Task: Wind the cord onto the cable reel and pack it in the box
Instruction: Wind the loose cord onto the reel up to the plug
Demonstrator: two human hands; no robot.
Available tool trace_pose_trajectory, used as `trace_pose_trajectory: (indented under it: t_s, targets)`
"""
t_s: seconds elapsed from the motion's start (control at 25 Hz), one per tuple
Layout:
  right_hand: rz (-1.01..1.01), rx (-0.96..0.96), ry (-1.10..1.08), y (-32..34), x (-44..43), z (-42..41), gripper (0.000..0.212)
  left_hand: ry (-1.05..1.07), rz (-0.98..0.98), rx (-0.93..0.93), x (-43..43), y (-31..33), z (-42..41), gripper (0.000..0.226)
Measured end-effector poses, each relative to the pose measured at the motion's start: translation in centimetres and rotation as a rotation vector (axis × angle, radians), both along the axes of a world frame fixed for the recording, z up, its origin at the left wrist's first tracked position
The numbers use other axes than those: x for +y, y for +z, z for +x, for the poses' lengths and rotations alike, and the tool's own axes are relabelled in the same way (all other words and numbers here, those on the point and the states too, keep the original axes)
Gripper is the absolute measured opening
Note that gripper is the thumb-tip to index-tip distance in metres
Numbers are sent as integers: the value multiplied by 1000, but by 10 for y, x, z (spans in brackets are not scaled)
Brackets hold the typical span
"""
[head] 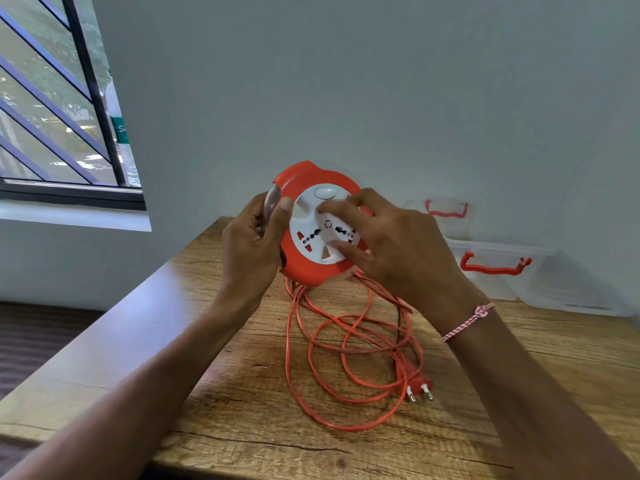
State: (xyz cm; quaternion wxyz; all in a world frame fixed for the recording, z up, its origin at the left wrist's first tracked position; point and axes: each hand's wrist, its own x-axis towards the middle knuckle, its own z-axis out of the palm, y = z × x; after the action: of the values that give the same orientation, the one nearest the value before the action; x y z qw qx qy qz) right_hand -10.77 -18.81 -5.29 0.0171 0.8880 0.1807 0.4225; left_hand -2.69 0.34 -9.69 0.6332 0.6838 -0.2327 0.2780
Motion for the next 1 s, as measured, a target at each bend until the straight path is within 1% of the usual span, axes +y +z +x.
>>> trace_pose_trajectory:
  t_s: [0.04, 0.12, 0.2, 0.36, 0.44, 0.48, 0.56, 0.64, 0.72, 0.76, 0.8, 0.84, 0.92, 0.96, 1.0]
  targets:
    - [-88, -17, -15, -1, -1, 0, 53, -4, 2, 0, -1, 0, -1, 37]
    - [-174, -70, -46, -3, 1, 1, 61, -29, 4, 7, -2, -1, -3, 31]
    - [-213, -113, -73, -7, 4, 3, 60, -49, 7, 4, -2, -1, -3, 33]
    - [-176, -147, -73, -10, 8, 2, 60, -41, 16, -1, -2, 1, -7, 34]
    - [-77, -129, -98, -11, 12, 1, 62, -26, 34, -27, -4, 0, -7, 36]
    - [12, -111, -119, -11, 16, 1, 63, -20, 42, -39, -5, -1, -8, 39]
    - [291, -33, -129, -12, 25, 1, 61, -14, 56, -47, -7, -3, -9, 45]
    - [696, 147, -65, -12, 33, 1, 54, -28, 56, -38, -9, -3, -10, 48]
    - [1144, 379, 66, -8, 37, -1, 51, -28, 46, -40, -9, -5, -9, 47]
    - [1251, 443, 112, -7, 37, -2, 50, -17, 41, -40, -9, -5, -8, 47]
    - [1219, 434, 112, -5, 36, -4, 49, -6, 37, -35, -8, -5, -7, 47]
    - [1065, 353, 63, -5, 33, -3, 49, -3, 28, -23, -8, -5, -6, 45]
    - [634, 123, -56, -6, 20, 0, 48, -7, -8, -6, -6, -2, -6, 43]
    - [440, 44, -62, -5, 14, 0, 48, 4, -19, -7, -4, -2, -6, 43]
    - [274, 18, -48, -4, 9, 1, 49, 20, -21, -9, -3, -1, -5, 44]
